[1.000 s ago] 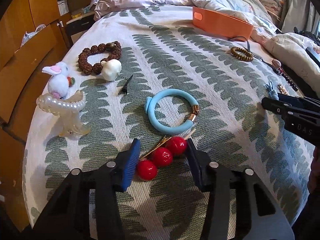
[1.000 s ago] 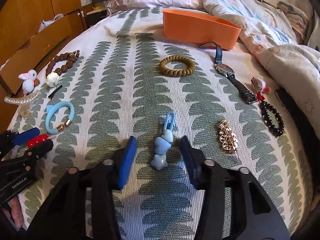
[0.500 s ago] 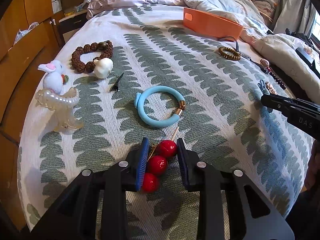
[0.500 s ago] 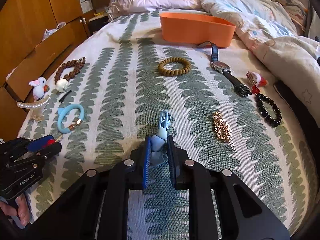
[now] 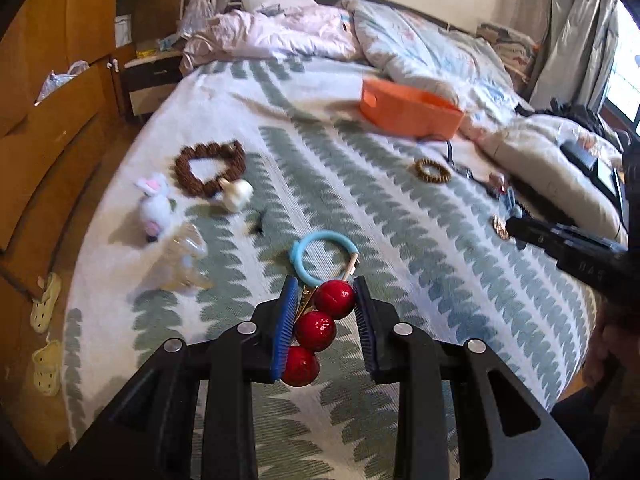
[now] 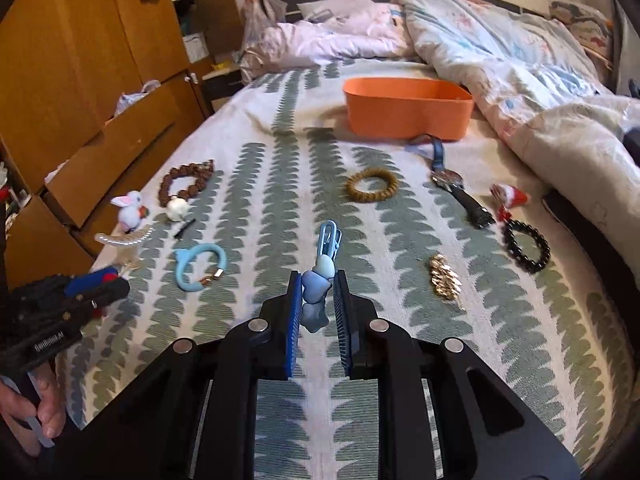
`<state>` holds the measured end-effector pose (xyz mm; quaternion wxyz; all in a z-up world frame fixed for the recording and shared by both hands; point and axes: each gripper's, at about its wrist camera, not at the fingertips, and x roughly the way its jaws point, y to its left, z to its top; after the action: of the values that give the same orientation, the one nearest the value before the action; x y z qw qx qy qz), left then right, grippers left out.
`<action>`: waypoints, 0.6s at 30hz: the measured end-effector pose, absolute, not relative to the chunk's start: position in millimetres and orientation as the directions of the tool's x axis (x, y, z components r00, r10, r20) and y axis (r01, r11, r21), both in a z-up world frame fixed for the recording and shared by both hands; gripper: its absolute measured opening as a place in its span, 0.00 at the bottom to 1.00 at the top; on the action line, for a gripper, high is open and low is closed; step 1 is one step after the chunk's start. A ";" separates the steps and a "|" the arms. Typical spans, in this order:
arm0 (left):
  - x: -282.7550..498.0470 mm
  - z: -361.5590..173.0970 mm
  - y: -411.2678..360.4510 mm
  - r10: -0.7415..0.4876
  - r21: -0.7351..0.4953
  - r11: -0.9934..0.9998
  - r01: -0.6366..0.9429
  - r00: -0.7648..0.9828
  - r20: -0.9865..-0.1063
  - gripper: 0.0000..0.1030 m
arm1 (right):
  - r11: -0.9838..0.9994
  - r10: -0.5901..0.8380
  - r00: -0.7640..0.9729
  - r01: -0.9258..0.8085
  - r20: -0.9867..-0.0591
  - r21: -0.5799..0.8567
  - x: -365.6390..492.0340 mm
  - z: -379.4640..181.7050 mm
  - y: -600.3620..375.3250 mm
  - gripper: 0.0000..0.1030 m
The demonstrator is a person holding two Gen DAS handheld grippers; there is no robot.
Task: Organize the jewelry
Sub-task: 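Set red bead stick by garlic ornament with left tool while right sets blue clip by tan bracelet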
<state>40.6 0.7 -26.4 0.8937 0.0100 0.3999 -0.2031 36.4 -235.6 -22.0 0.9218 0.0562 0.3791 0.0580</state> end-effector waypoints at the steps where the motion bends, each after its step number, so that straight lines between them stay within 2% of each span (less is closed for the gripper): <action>1: 41.3 -23.4 3.7 -0.353 -0.145 0.920 0.365 0.604 -0.714 0.29 | 0.988 0.150 0.707 -0.074 -0.691 0.139 38.6 -20.3 -231.6 0.17; 9: 46.9 -14.9 24.0 -0.330 -0.159 0.935 0.316 0.618 -0.713 0.29 | 0.987 0.158 0.719 -0.139 -0.676 0.082 85.5 -5.8 -203.3 0.17; 18: 37.3 -31.6 20.1 -0.332 -0.146 0.926 0.347 0.570 -0.752 0.29 | 0.984 0.148 0.670 -0.172 -0.727 0.042 160.9 -24.3 -178.9 0.17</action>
<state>37.3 20.1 -31.6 0.8859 0.0092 0.4223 -0.1916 160.9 -178.9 -24.3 0.9136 -0.0151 0.3967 0.0878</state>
